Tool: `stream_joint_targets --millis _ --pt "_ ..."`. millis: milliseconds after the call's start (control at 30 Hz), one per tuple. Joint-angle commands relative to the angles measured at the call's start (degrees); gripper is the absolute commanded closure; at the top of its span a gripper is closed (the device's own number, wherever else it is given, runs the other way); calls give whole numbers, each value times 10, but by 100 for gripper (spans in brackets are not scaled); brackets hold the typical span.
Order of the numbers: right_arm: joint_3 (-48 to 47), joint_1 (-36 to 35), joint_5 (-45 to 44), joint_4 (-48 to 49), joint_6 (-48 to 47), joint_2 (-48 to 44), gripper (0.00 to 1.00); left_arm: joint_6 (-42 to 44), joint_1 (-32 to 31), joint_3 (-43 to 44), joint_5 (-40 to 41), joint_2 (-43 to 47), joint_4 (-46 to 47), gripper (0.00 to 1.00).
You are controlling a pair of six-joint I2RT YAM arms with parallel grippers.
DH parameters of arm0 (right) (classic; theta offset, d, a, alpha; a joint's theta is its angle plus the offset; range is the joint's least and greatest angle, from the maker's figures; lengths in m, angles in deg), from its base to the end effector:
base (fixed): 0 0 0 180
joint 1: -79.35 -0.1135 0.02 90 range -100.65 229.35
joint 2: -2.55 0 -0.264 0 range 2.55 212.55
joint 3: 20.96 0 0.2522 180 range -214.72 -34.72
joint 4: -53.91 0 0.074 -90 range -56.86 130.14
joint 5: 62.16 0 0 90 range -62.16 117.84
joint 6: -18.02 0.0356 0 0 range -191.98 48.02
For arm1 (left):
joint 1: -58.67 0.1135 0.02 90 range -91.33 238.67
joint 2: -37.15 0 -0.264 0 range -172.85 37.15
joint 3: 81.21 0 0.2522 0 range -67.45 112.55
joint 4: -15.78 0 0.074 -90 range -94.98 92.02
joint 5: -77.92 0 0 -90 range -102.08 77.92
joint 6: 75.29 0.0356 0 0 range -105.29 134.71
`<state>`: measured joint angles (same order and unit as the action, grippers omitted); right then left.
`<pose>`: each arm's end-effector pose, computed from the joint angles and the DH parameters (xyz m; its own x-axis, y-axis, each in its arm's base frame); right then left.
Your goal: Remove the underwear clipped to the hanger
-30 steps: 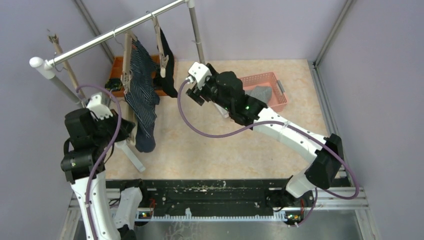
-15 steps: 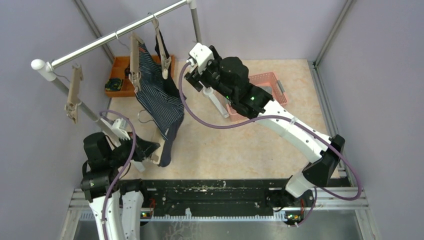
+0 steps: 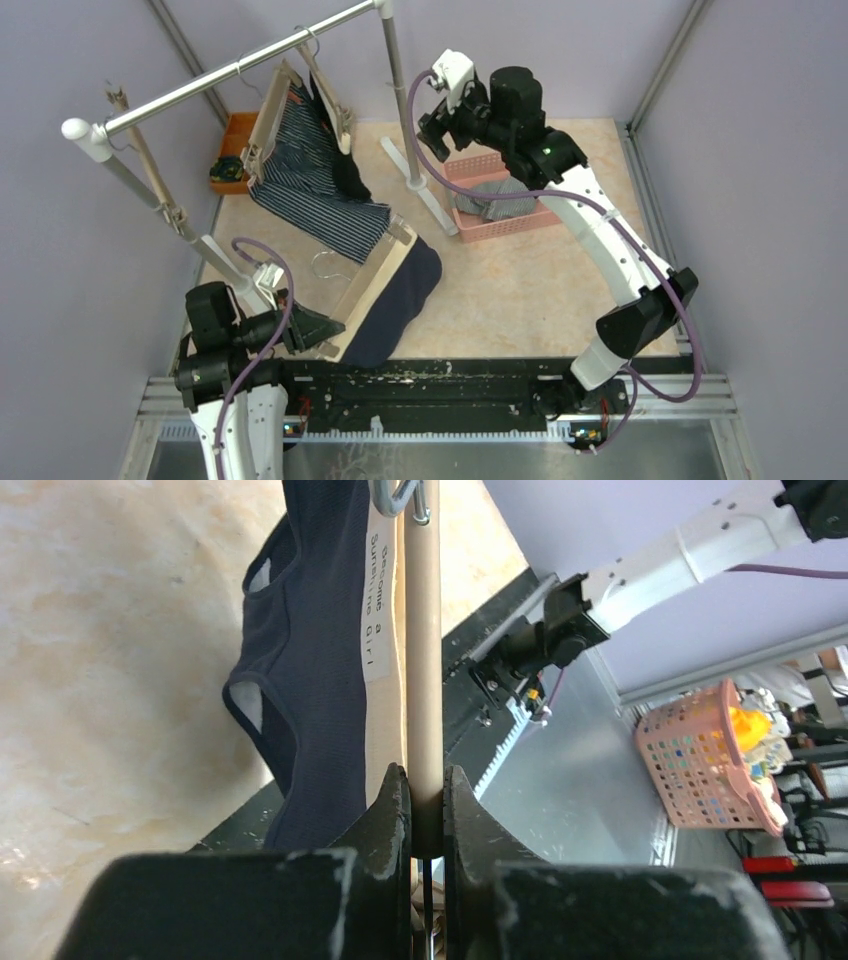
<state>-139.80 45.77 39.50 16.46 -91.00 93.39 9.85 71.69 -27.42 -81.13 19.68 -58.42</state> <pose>0.2909 0.2018 0.4780 0.1013 -0.3158 -0.9434 -0.7137 0.6375 -0.2901 0.0463 -0.0234 0.2889 -0.6501 -0.1814 -0.7379 0.5846 0.5009 -0.6382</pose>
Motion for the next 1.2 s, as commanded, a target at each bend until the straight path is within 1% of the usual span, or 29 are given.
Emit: stream_joint_targets --millis 0,33,100,167,267,400,500,600,667,733,833,933,1000,1100,1167 --pt "-29 15 134 -58 -12 6 17 31 2 6 -70 8 -27 100" --pt "-31 24 159 -69 -11 7 17 19 2 9 -81 9 -23 100" --pt "-37 41 212 -95 -11 7 17 18 2 21 -76 11 -34 100" --pt "-35 49 256 -111 -11 6 17 38 2 37 -62 6 -65 100" --pt "-27 50 328 -126 -15 -2 18 42 2 47 -56 -2 -77 100" --pt "-25 50 466 -150 -23 -12 18 51 2 61 -47 -16 -71 100" --pt "-18 50 567 -140 -4 -12 17 43 2 66 -52 -25 -50 100" --pt "18 50 622 -71 59 -16 16 33 2 74 -55 -24 -34 100" --pt "39 50 630 -38 91 -18 16 38 2 77 -46 -22 -35 100" --pt "52 46 622 -30 98 -21 16 36 2 79 -37 -23 -30 100" --pt "68 31 591 -41 91 -24 15 8 2 92 -31 -22 11 100" --pt "69 5 544 -80 58 -16 16 -5 2 106 -23 -28 44 100" --pt "68 -14 525 -91 47 -8 18 2 2 111 -20 -35 46 100" --pt "69 -25 524 -82 48 -5 24 6 2 107 -25 -41 66 100" --pt "69 -26 528 -67 60 -5 25 -6 2 89 -37 -42 95 100"
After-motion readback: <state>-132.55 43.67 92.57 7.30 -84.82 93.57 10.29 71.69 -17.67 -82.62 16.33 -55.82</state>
